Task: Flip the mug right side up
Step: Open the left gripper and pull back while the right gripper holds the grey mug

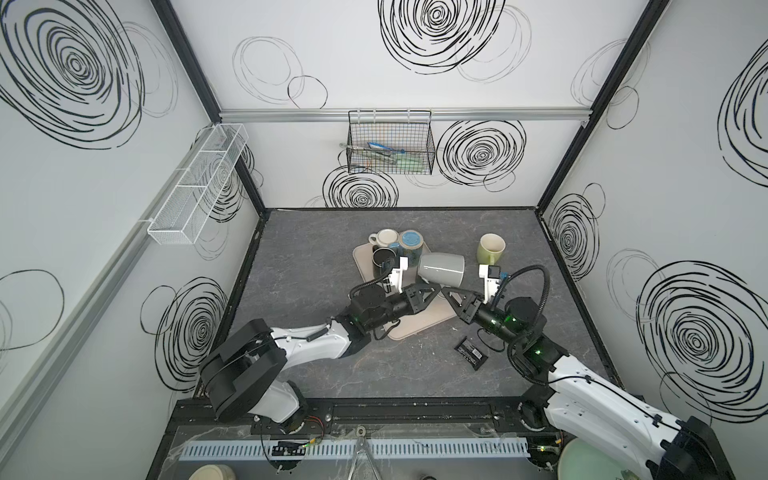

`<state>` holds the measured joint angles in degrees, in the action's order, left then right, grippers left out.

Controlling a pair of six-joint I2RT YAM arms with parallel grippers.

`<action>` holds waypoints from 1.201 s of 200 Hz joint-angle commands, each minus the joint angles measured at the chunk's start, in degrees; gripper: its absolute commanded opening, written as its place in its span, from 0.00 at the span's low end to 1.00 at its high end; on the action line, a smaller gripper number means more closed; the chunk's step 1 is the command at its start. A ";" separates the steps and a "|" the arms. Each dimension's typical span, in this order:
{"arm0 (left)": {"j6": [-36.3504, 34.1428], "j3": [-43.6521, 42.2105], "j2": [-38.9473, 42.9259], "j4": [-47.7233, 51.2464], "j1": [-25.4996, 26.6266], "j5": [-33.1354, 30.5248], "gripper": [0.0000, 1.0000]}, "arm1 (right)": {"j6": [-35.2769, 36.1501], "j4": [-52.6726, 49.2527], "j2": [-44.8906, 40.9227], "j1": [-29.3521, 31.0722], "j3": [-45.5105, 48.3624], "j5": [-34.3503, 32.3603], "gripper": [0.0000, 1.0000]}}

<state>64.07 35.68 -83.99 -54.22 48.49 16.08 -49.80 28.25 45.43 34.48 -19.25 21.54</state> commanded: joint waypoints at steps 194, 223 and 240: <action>-10.87 -4.00 9.70 13.62 -11.39 11.20 0.96 | 2.13 -11.18 -6.02 -6.19 -1.77 -7.92 0.00; -14.19 -3.75 14.78 23.60 -14.19 10.22 0.96 | 2.64 -16.06 -9.07 -8.17 -2.39 -9.15 0.00; -16.58 -3.78 18.21 28.20 -15.86 9.35 0.96 | 3.68 -19.20 -9.96 -10.47 -3.62 -8.69 0.00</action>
<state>53.12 32.12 -70.48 -33.93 34.83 26.87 -48.21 10.28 37.63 26.55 -19.46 14.00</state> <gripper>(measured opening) 0.960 0.158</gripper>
